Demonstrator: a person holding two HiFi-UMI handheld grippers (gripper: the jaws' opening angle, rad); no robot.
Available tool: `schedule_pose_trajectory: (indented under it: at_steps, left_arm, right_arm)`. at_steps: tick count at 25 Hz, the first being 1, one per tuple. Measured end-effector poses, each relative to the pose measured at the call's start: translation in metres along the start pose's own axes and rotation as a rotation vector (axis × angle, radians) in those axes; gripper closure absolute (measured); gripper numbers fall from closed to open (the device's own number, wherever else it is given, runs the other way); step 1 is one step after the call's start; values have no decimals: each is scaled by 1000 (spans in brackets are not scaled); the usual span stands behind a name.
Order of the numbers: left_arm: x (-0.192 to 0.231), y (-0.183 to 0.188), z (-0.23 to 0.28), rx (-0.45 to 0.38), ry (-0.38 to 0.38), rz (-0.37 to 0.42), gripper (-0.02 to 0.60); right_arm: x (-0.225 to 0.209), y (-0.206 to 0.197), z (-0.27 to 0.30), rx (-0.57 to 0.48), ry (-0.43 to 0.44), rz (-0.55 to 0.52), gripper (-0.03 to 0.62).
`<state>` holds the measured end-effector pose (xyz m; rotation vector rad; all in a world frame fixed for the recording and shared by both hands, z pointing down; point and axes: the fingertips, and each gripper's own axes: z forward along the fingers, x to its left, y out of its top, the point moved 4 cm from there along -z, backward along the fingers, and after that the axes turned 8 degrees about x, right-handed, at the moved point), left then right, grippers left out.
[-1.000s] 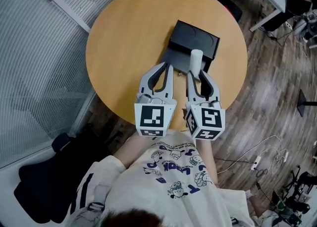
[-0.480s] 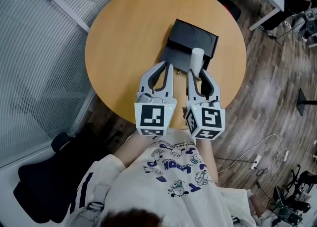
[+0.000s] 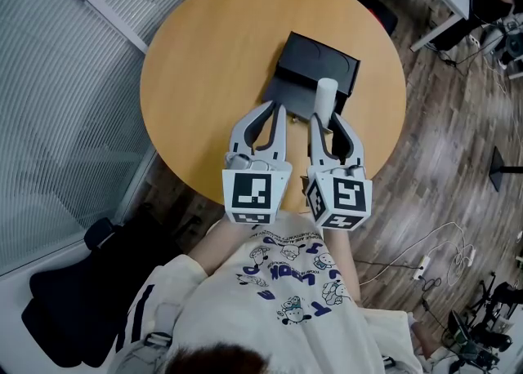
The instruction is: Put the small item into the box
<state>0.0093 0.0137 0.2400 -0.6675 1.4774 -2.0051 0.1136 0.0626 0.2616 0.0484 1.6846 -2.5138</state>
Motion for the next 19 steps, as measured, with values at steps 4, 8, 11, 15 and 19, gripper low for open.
schedule_pose_trajectory:
  at_steps: [4, 8, 11, 15, 19]
  left_arm:
    - [1, 0, 0, 0, 1, -2, 552]
    - [1, 0, 2, 1, -1, -3, 552]
    - [2, 1, 2, -1, -3, -4, 552]
    - [3, 1, 2, -2, -5, -3, 552]
    - [4, -2, 3, -3, -5, -4, 552]
  right_arm:
    - [0, 0, 0, 1, 1, -2, 461]
    - [0, 0, 1, 1, 0, -2, 461]
    - [1, 1, 2, 0, -1, -3, 461]
    - [3, 0, 3, 0, -2, -3, 461]
    - [3, -3, 5, -2, -2, -1, 461]
